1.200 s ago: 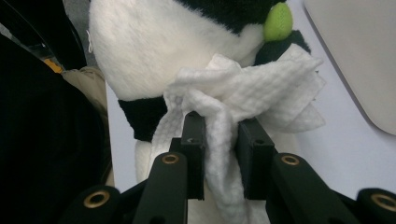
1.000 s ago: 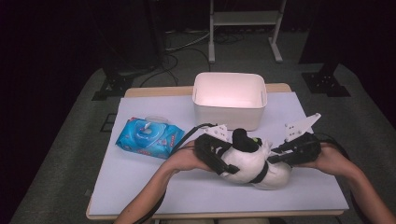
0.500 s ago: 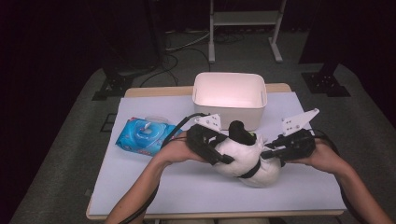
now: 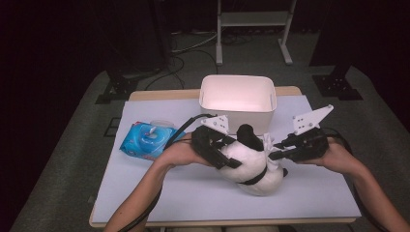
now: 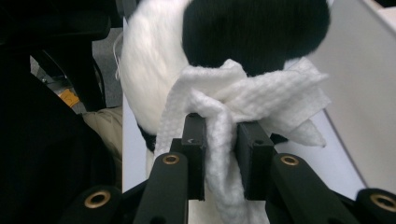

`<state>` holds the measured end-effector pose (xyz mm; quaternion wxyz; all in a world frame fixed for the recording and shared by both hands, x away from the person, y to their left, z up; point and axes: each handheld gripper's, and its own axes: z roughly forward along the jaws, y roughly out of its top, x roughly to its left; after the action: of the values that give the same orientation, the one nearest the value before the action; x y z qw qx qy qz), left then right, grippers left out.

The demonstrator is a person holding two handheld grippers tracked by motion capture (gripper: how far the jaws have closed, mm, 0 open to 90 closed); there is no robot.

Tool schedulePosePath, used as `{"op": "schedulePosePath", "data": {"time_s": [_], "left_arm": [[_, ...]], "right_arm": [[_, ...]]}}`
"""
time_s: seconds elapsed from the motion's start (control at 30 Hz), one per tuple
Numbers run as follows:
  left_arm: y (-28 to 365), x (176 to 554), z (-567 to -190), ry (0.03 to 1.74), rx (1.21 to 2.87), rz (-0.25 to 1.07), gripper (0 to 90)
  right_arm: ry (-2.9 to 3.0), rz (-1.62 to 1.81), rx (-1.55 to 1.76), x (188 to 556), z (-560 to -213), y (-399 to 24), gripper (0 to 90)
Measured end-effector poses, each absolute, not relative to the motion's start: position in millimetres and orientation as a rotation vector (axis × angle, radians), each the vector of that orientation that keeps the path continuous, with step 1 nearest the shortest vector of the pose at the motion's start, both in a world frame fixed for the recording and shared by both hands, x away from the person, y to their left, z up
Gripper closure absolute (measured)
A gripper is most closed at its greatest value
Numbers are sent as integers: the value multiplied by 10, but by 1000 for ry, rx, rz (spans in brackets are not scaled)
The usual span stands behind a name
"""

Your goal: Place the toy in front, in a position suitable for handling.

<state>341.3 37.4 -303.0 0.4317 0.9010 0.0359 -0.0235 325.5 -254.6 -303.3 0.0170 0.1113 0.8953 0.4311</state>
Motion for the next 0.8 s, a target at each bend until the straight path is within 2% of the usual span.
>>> {"op": "schedulePosePath", "data": {"time_s": [0.5, 0.8], "left_arm": [[190, 3392, -2953, 70, 2278, -36, 267], [98, 3384, -2965, 70, 2297, -28, 252]], "right_arm": [[2767, 1300, 238, 3272, -2667, -2320, 742], [2786, 1266, 247, 3298, -2689, -2302, 744]]}}
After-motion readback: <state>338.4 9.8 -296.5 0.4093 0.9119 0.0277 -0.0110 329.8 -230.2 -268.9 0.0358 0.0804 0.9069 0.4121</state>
